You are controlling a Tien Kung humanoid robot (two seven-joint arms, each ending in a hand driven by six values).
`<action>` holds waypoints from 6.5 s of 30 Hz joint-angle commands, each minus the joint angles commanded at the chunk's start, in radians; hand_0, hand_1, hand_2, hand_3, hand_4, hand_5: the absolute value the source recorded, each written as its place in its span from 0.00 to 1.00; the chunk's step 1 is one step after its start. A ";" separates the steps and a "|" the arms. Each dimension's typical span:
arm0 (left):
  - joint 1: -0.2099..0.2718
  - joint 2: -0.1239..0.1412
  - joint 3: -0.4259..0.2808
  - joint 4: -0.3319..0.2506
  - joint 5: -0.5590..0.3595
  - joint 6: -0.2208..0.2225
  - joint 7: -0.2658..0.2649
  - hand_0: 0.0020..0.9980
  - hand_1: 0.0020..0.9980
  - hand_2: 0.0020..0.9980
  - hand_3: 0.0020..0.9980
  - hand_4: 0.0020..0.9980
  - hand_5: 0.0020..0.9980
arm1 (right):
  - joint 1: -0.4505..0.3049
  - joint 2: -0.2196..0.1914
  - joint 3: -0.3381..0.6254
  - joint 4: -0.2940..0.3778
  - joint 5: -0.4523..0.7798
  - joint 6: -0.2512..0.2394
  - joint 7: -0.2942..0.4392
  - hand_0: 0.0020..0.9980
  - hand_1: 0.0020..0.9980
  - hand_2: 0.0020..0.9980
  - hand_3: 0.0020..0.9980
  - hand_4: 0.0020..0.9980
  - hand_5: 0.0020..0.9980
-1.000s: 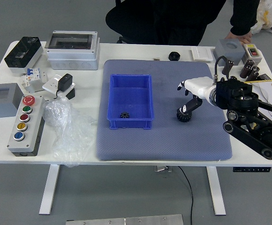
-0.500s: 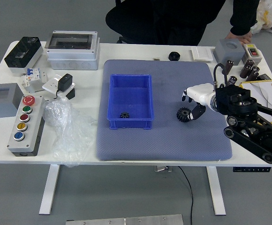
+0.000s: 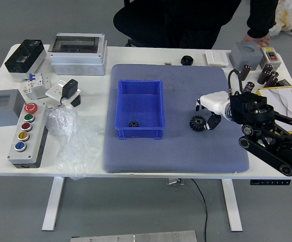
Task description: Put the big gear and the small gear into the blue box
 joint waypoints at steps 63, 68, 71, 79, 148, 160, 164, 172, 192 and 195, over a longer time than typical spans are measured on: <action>-0.004 -0.015 0.007 0.000 -0.001 0.000 -0.001 0.86 0.83 0.83 0.78 0.59 0.37 | -0.017 0.044 -0.013 -0.065 0.006 -0.015 0.020 0.52 0.56 0.72 0.77 0.80 0.11; -0.004 -0.015 0.006 0.000 0.000 0.001 -0.001 0.86 0.83 0.83 0.78 0.59 0.37 | -0.019 0.047 -0.013 -0.068 -0.001 -0.024 0.020 0.49 0.54 0.70 0.74 0.79 0.10; -0.005 -0.015 0.006 0.000 0.001 0.001 -0.001 0.86 0.83 0.83 0.78 0.59 0.37 | -0.020 0.048 -0.013 -0.070 -0.005 -0.032 0.020 0.49 0.54 0.70 0.74 0.79 0.10; -0.005 -0.016 0.005 0.000 0.001 0.001 -0.001 0.86 0.83 0.83 0.78 0.59 0.37 | -0.022 0.052 -0.012 -0.078 -0.007 -0.055 0.023 0.39 0.44 0.54 0.58 0.73 0.13; 0.009 0.022 -0.010 0.001 -0.002 -0.007 0.006 0.86 0.83 0.83 0.77 0.60 0.37 | 0.182 0.022 -0.027 0.068 0.069 -0.040 0.000 0.41 0.38 0.46 0.55 0.56 0.21; -0.003 0.023 0.027 0.002 -0.018 -0.010 0.005 0.86 0.83 0.83 0.77 0.59 0.37 | 0.225 0.177 -0.052 -0.018 0.102 -0.045 0.004 0.41 0.38 0.46 0.55 0.56 0.21; -0.010 0.020 0.043 0.002 -0.026 -0.012 0.006 0.86 0.83 0.83 0.77 0.59 0.37 | 0.233 0.224 -0.045 -0.052 0.114 -0.048 0.007 0.41 0.38 0.46 0.55 0.56 0.21; -0.031 0.010 0.065 0.002 -0.037 -0.014 0.006 0.86 0.83 0.83 0.77 0.59 0.37 | 0.243 0.272 -0.041 -0.106 0.124 -0.059 0.017 0.42 0.38 0.46 0.54 0.55 0.21; -0.039 0.004 0.064 0.003 -0.034 -0.010 0.007 0.86 0.83 0.83 0.77 0.59 0.37 | 0.234 0.281 -0.014 -0.131 0.182 -0.022 0.017 0.55 0.59 0.73 0.90 0.87 0.44; -0.038 0.004 0.062 0.003 -0.032 -0.010 0.006 0.86 0.83 0.83 0.77 0.59 0.37 | 0.233 0.281 -0.009 -0.130 0.186 -0.016 0.019 0.55 0.59 0.73 0.90 0.87 0.44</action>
